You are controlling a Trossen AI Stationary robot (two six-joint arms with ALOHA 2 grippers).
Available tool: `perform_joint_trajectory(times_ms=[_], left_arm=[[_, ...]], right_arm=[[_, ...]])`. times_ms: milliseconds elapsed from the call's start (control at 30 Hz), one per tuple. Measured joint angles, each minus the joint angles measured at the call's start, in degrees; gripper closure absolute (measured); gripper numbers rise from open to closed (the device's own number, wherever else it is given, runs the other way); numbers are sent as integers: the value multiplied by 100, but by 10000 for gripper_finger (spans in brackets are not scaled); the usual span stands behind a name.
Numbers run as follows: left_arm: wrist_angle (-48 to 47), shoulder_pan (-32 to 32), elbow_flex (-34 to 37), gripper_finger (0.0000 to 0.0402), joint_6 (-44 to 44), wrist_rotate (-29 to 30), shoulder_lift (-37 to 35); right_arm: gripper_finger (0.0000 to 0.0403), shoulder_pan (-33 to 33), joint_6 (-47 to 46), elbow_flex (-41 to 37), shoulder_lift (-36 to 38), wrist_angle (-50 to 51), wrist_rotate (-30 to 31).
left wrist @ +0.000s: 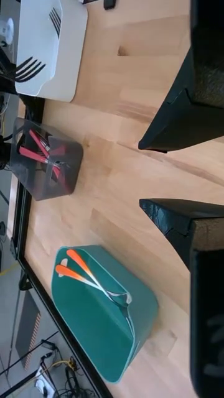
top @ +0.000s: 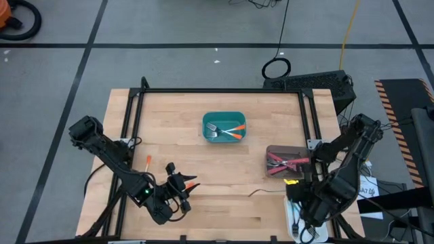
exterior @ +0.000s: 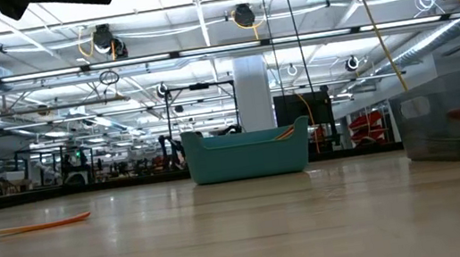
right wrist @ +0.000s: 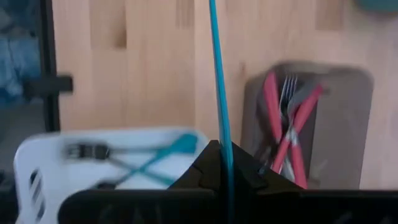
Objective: Sort silverware by color (type)
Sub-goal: Put the blue fork into the white bin
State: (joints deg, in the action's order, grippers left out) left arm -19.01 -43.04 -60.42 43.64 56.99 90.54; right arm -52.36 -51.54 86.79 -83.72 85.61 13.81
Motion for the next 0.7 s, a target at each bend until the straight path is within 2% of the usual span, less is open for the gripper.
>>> perform_joint_trajectory(times_ms=[100, 300, 400, 567, 700], left_arm=[[0, 35, 0, 270, 20, 0, 0], [-2, 96, 0, 270, 60, -10, 0], [0, 100, 0, 270, -82, -144, 0], [117, 80, 1, 270, -696, -468, 156], [457, 54, 4, 270, -1544, -473, 406]], right_arm=[[403, -79, -97, 103, 0, 225, -422], [403, -278, -82, 128, -3, 405, -1676], [403, -391, -116, 128, -3, 431, -2023], [403, -566, -145, 128, -4, 439, -2463], [403, -713, 422, 128, -4, 444, -2714]])
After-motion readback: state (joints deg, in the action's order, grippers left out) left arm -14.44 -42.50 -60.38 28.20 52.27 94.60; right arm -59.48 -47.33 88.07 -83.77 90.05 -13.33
